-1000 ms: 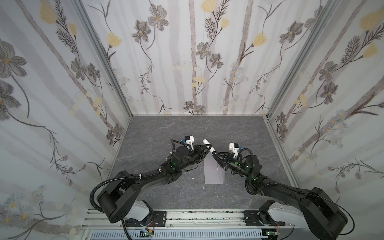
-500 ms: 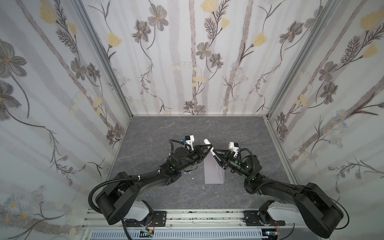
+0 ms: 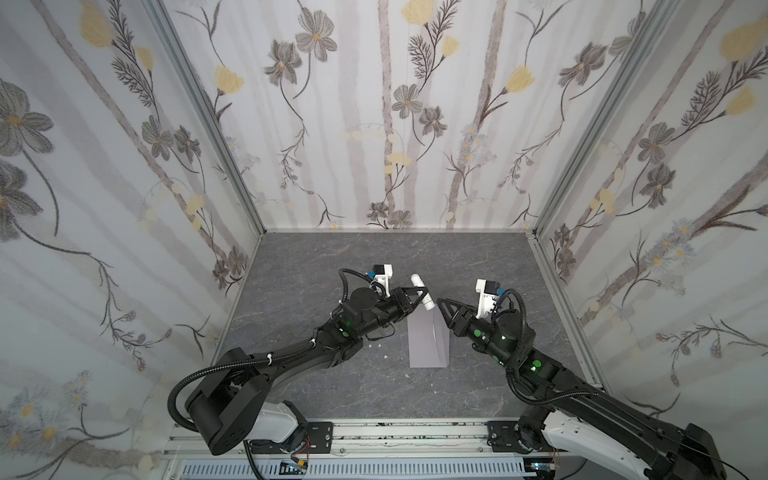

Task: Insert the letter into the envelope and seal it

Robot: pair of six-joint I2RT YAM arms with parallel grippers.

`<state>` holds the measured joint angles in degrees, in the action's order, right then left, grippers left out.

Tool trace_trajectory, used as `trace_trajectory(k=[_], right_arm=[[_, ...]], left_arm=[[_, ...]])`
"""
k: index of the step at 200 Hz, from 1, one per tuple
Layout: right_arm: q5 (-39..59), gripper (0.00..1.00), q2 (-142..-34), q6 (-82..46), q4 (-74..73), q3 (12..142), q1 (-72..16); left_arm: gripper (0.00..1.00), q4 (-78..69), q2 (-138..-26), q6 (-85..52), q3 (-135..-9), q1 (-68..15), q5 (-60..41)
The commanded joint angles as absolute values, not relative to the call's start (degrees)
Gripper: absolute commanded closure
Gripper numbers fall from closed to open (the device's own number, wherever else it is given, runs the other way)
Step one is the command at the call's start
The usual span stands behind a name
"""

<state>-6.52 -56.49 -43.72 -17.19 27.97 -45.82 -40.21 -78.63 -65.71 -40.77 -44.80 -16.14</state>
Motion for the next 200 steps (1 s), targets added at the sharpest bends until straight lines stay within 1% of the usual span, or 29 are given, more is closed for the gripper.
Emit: trace_trajectory(k=[1,83,124,144,192,200], right_arm=[[-14.64,0.54,-56.03,-31.17,-11.03,28.87,-48.63],[-23.54,0.54,-64.20,-17.33,-9.86,35.24,-57.73],[-24.81,0.54,-67.16,-12.84,-11.34,36.72,-58.23],[-26.55,0.60,-68.23,-11.73,-12.21,37.18,-58.17],[-26.15,0.65,-69.87,-9.49,-14.12,38.73,-57.66],[-25.89,0.69,-70.03,-9.41,-14.19,38.98,-57.57]], left_arm=[[1.00,-37.92,-77.94,-62.46,-41.77,-44.57,-16.15],[1.00,-36.15,-77.78,-63.49,-42.77,-43.96,-16.31],[1.00,-36.03,-78.92,-66.84,-43.85,-43.42,-18.35],[1.00,-35.95,-78.93,-67.49,-44.12,-43.43,-18.91],[1.00,-35.84,-79.10,-68.01,-44.21,-43.31,-19.78],[1.00,-35.77,-79.19,-68.11,-44.14,-43.36,-19.80]])
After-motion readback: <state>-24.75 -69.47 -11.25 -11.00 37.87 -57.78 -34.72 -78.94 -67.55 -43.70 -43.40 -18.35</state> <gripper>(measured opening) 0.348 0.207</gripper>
